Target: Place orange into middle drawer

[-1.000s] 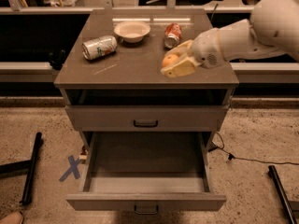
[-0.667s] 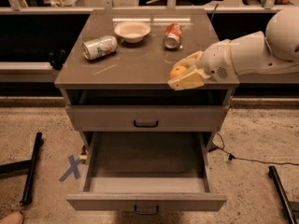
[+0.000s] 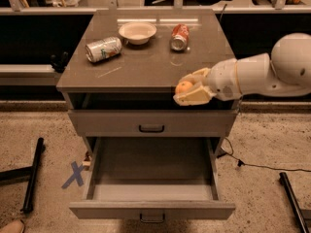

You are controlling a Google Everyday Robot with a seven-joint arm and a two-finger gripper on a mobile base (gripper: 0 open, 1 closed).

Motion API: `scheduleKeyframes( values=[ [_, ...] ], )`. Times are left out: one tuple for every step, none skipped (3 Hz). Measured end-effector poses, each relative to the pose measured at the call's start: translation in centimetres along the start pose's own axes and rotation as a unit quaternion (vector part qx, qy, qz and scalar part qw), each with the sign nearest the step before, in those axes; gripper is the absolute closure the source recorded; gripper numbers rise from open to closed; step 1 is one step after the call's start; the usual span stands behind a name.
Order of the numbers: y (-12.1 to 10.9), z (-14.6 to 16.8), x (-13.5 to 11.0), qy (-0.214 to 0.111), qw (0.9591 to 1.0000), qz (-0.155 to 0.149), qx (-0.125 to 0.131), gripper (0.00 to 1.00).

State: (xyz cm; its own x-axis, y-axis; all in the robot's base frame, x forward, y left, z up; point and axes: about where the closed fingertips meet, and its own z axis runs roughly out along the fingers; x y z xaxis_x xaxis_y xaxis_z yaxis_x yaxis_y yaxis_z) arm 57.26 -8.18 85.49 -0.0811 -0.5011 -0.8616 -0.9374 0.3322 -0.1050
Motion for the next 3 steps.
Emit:
scheduleKeyframes(
  values=[
    [1.6,2.0,4.6,-0.026,0.9991,0.033,0.005,1.00],
    [3.3,4.0,8.8,-0.046,0.9971,0.058,0.013,1.00],
    [4.9,7.1,12.7,-0.051,0.9949,0.087,0.006,1.00]
  ],
)
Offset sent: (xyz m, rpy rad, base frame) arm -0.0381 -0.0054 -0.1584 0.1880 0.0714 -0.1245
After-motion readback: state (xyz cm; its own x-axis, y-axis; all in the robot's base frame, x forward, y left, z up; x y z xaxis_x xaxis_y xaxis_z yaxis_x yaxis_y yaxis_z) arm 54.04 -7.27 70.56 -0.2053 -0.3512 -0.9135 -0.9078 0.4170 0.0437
